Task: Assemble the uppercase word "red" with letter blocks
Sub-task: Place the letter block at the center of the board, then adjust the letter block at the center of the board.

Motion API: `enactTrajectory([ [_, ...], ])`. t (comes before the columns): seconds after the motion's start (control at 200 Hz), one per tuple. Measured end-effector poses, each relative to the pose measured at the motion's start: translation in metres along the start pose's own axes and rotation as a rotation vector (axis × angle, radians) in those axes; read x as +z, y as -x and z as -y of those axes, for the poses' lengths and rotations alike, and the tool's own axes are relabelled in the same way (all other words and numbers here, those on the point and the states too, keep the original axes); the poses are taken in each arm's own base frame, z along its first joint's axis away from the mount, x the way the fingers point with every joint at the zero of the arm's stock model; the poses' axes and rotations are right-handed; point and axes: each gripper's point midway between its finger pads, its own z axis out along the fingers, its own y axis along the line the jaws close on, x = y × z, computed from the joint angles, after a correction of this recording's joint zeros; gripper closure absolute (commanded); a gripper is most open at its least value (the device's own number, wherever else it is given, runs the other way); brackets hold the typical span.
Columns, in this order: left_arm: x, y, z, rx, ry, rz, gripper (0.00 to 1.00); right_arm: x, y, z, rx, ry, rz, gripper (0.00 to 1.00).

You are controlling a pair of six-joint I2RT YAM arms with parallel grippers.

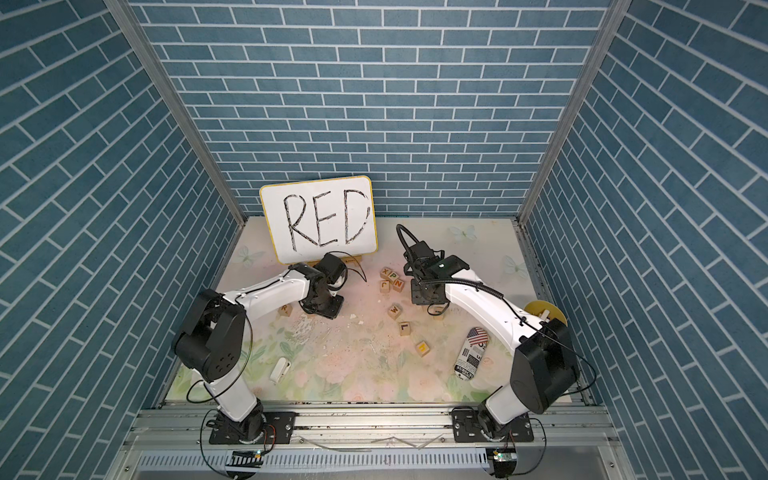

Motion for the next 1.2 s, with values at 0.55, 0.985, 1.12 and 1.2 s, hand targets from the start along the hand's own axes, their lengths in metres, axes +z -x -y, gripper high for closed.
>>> enactTrajectory([
  [0.55, 0.017, 0.001, 0.006, -0.077, -0.063, -0.048, 0.54, 0.004, -0.001, -0.001, -0.001, -0.006, -0.012, 0.64],
  [0.985, -0.018, 0.018, 0.008, -0.035, -0.088, 0.043, 0.35, 0.008, -0.002, -0.001, -0.004, -0.012, -0.021, 0.64],
  [1.12, -0.057, 0.036, -0.001, -0.041, -0.091, 0.171, 0.25, 0.008, -0.001, -0.001, -0.004, -0.011, -0.022, 0.64],
  [1.2, -0.067, 0.04, -0.017, -0.078, -0.085, 0.203, 0.27, 0.008, 0.003, -0.004, -0.002, -0.006, -0.017, 0.65],
])
